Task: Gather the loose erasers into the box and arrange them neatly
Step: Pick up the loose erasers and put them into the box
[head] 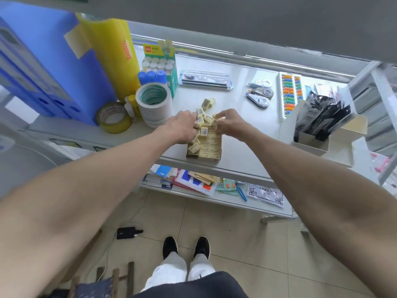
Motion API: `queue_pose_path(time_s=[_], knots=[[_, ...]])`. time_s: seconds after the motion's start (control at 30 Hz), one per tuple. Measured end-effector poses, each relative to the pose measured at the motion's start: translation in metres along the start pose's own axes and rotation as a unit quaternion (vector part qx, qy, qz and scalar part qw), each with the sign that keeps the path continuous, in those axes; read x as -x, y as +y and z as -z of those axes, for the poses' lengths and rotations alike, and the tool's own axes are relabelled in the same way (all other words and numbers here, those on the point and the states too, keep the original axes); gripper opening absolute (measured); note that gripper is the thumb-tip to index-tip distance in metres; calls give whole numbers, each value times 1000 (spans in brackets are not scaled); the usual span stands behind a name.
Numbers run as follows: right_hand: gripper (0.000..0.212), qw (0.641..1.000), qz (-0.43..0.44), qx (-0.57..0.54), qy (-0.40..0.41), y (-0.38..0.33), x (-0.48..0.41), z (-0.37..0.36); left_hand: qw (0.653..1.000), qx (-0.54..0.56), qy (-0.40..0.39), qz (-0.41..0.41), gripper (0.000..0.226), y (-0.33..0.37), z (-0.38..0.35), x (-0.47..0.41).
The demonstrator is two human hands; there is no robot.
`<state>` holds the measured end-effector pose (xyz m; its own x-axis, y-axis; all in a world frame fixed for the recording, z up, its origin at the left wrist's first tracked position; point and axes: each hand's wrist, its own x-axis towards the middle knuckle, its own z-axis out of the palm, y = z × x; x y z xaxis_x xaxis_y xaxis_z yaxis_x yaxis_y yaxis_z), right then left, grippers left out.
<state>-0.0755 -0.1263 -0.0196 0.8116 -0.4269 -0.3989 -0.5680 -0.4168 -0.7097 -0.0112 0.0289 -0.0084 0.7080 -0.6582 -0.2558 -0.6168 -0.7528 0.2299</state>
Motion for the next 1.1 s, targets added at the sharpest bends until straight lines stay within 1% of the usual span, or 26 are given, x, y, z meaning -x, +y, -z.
queue_pose_path(time_s=[0.13, 0.23, 0.3, 0.43, 0.57, 0.63, 0.73, 0.83, 0.9, 0.97, 1.0, 1.07, 1.1], knots=[[18, 999, -8, -3, -48, -1, 15, -6, 1000, 12, 3, 0, 43, 0, -5, 15], [26, 994, -14, 12, -106, -1, 27, -10, 1000, 18, 15, -1, 43, 0, -6, 25], [29, 992, -8, 27, -119, -1, 30, -13, 1000, 21, 18, -1, 45, -2, -6, 31], [33, 993, 5, 35, -113, -1, 33, -17, 998, 60, 17, 11, 51, -9, -6, 37], [15, 994, 13, 51, -97, -3, 31, -16, 995, 96, 33, 19, 52, -12, -4, 38], [12, 995, 5, 56, -86, -2, 28, -17, 994, 100, 30, 20, 52, -12, -6, 36], [13, 995, -13, 51, -87, -2, 19, -20, 994, 104, 23, 23, 50, -12, -7, 30], [20, 994, -28, 63, -82, -1, 11, -19, 993, 111, 18, 25, 50, -13, -6, 20], [25, 992, -39, 55, -104, -3, 7, -14, 993, 113, 16, 30, 50, -14, -5, 12], [22, 990, -44, 26, -131, -6, 6, -7, 993, 112, 7, 34, 51, -15, -3, 3], [19, 991, -43, 8, -130, -7, 5, -3, 993, 112, 3, 35, 51, -15, -1, -3], [18, 994, -36, -14, -98, -8, -2, 3, 992, 121, -2, 36, 51, -13, 2, -13], [18, 997, -27, -3, -67, -9, -6, 5, 991, 125, -2, 37, 52, -12, 3, -18]])
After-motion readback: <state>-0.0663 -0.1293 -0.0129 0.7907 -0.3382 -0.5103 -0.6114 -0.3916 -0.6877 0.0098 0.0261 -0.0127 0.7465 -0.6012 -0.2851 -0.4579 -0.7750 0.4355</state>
